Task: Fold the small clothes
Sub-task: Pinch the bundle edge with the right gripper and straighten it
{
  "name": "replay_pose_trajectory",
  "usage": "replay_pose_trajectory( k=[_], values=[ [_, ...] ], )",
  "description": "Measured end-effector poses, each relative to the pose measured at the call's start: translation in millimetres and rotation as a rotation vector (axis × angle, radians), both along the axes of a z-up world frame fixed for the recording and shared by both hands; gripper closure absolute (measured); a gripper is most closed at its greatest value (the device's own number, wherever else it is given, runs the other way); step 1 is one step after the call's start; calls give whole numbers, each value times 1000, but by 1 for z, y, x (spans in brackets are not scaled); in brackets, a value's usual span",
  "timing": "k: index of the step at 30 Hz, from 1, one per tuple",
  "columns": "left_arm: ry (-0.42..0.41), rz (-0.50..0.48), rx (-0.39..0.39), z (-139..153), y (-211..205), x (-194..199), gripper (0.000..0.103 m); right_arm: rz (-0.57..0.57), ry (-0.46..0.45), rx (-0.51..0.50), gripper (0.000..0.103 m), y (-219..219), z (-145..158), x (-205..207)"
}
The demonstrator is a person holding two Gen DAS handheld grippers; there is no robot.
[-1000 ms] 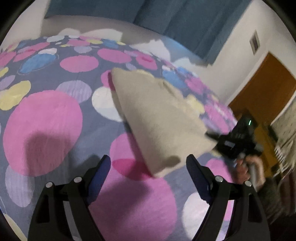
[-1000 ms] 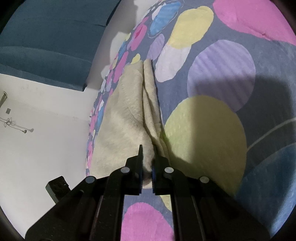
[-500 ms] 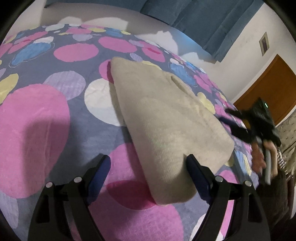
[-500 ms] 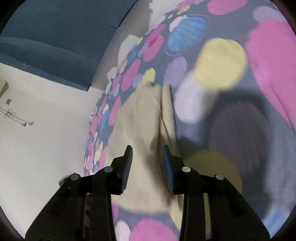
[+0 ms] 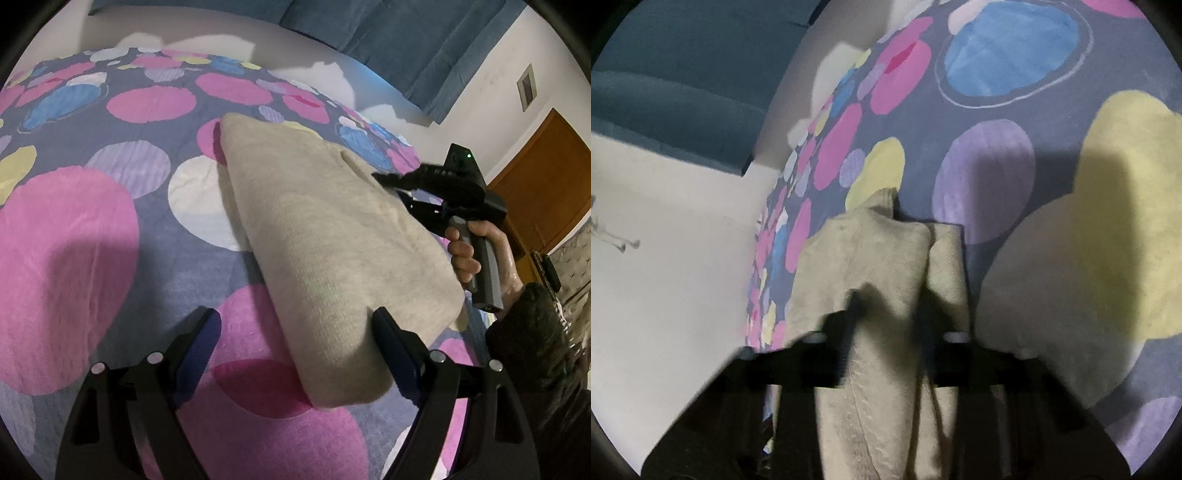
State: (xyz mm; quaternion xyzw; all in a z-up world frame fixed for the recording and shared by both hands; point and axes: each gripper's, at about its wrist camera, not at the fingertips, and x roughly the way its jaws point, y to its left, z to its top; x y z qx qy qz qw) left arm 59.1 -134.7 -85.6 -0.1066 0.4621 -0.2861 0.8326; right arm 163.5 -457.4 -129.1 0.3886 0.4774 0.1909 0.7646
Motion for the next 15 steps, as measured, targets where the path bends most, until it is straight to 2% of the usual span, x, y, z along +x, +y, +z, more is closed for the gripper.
replay_pose_trajectory(
  k=[2, 4, 7, 11, 14, 15],
  values=[
    [0, 0, 0, 0, 0, 0, 20, -51, -7, -33, 98, -10, 1, -5],
    [-6, -6, 0, 1, -1, -1, 20, -80, 11, -24, 99, -19, -9, -8],
    [-7, -8, 7, -1, -2, -1, 19, -77, 20, -19, 99, -16, -17, -8],
    [-4, -8, -2, 0, -1, 0, 19, -75, 14, 15, 98, -20, -12, -12],
    [-3, -8, -2, -1, -2, 0, 19, -68, 11, 31, 93, -24, -2, -27],
    [-3, -8, -4, -1, -1, 0, 19, -64, 9, 45, 89, -25, 1, -34]
  ],
)
